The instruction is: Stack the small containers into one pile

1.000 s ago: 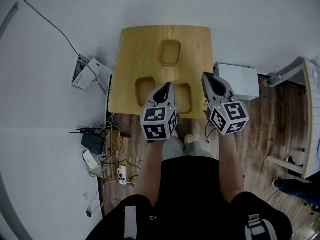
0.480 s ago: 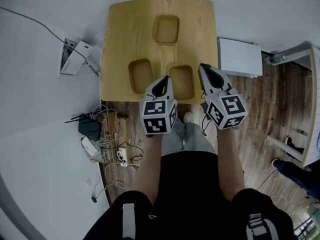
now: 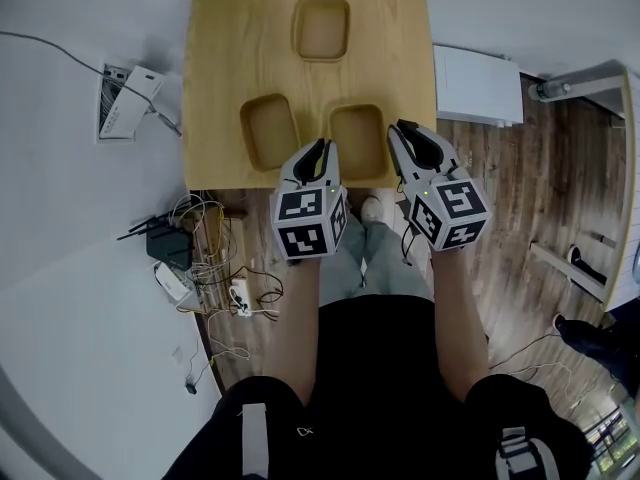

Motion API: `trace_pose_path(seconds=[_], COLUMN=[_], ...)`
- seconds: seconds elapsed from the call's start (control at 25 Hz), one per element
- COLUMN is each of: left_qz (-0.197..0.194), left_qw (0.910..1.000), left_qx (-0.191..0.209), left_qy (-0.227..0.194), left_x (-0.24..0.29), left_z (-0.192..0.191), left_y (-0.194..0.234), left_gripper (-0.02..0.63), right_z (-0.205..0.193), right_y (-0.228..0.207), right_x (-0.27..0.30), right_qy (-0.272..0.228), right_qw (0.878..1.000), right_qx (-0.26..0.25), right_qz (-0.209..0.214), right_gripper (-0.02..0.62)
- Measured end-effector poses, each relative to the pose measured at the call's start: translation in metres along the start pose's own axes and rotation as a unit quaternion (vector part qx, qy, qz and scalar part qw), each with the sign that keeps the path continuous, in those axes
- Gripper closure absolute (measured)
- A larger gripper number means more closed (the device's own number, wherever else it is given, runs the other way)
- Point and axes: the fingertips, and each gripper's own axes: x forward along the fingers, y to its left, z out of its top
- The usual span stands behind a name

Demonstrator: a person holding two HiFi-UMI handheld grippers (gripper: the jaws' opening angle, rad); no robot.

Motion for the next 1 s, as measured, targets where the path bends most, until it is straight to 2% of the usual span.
trace_pose_path(seconds=[0.32,0.4,1.0], left_qz=[0.007,0.008,0.028], left_qw=[0.9994,0.9989,0.9929], left_qx=[-0.006,-0.007,-0.021], left_qy=[0.034,0.045,0.114], left_x=[0.012,0.016,0.038], left_z=[-0.031,-0.039,-0.094], left_y=[0.007,0.007,0.016], left_gripper=[0.546,0.477,0.477], right_z=[-0.039,-0.047,-0.118], right_y=[-0.004,-0.007,-0.024], right_x=[0.008,0.010,0.023], right_qy=[0.056,0.068,0.155], right_qw=[0.998,0.997,0.986], right_qx=[0.008,0.009,0.038], right_qz=[-0.022,-0.026,-0.045], right_gripper=[0.509,0.509,0.509])
